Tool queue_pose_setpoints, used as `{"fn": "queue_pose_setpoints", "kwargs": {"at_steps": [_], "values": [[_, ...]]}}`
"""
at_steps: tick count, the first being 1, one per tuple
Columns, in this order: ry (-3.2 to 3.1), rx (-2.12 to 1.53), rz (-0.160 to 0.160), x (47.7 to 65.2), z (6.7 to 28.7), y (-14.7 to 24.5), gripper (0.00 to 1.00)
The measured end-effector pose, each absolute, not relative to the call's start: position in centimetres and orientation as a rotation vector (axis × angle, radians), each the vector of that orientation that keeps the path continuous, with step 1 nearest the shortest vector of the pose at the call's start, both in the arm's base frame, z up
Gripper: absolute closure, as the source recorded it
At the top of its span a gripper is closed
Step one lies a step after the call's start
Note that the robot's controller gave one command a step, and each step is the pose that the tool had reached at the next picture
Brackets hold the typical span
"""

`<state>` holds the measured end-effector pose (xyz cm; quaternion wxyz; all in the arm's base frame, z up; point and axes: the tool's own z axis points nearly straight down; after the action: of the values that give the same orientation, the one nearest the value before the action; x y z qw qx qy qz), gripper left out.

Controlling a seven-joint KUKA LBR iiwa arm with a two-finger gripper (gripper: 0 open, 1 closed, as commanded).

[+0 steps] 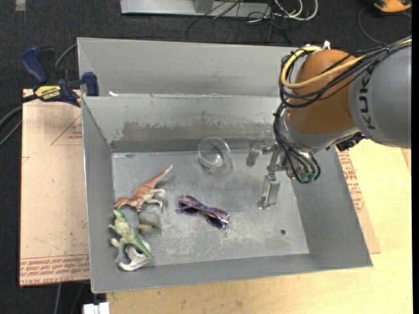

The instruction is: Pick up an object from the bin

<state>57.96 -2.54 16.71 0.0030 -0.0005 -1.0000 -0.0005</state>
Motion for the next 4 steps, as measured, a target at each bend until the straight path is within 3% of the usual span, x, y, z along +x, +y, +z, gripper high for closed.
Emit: {"fn": "queue_pose_setpoints", "kwargs": {"at_steps": [1,2,3,4], "values": [[-3.143,0.000,-0.001,58.1,17.2,-2.5,0.00],[-3.143,-0.013,-0.004,60.2,9.3,3.5,0.00],[-3.134,0.156,-0.003,55.6,9.4,2.7,0.00],[-3.142,0.145,-0.004,55.7,7.9,6.4,0.00]]}}
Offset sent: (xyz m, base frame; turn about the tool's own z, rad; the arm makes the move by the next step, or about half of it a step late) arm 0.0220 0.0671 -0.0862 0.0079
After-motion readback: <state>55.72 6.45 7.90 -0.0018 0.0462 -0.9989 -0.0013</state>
